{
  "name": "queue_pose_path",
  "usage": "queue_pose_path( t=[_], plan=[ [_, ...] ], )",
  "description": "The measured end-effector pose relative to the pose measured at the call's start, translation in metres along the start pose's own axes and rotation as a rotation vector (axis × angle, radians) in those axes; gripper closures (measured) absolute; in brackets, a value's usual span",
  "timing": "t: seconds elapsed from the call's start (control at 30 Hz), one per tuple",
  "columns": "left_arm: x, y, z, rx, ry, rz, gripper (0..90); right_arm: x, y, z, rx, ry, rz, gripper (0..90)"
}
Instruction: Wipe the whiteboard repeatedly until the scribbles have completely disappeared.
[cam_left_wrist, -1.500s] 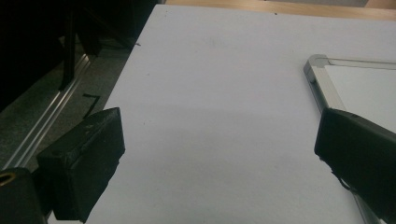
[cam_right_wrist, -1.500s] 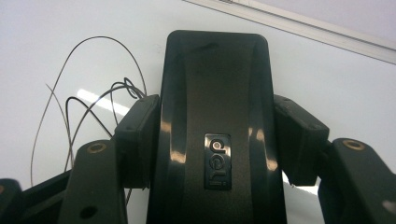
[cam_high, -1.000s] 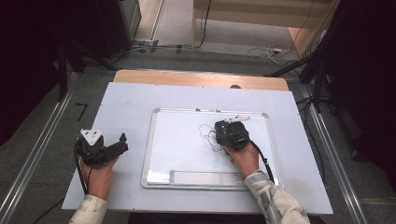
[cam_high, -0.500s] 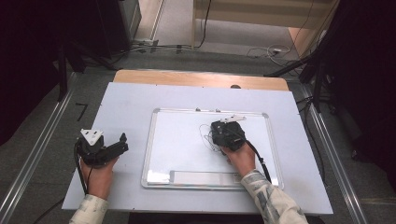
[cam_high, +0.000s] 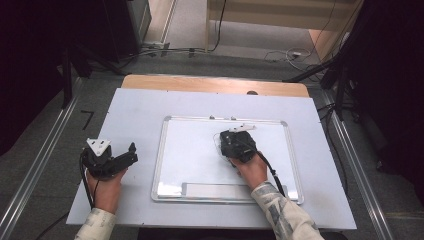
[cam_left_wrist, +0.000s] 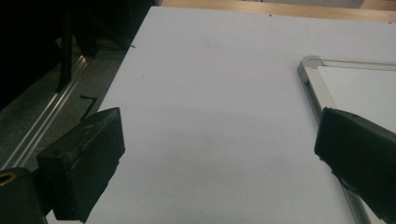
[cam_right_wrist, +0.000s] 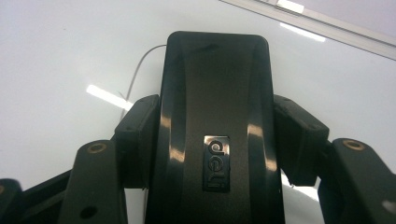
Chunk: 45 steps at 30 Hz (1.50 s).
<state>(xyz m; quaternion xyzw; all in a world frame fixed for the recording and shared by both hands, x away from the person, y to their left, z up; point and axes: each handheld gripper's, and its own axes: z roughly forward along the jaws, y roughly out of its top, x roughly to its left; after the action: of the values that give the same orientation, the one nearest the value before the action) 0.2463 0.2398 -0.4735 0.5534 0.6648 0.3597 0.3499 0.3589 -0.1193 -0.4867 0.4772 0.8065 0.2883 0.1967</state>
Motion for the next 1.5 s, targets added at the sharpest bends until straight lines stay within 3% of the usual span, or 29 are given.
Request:
queue_pose_path(
  t=[0.7,1.13,1.5],
  plan=[
    [0.000,0.000,-0.001,0.001,-0.011,0.000,2.0,0.032,0.011,0.008,-0.001,0.034,-0.051,36.5],
    [0.004,-0.002,-0.003,-0.002,-0.003,-0.009,2.0,0.025,0.013,0.010,-0.003,0.050,-0.055,36.5],
    [0.005,-0.002,-0.004,-0.002,0.000,-0.010,3.0,-0.001,0.011,0.009,0.001,0.015,-0.022,36.4]
  ],
)
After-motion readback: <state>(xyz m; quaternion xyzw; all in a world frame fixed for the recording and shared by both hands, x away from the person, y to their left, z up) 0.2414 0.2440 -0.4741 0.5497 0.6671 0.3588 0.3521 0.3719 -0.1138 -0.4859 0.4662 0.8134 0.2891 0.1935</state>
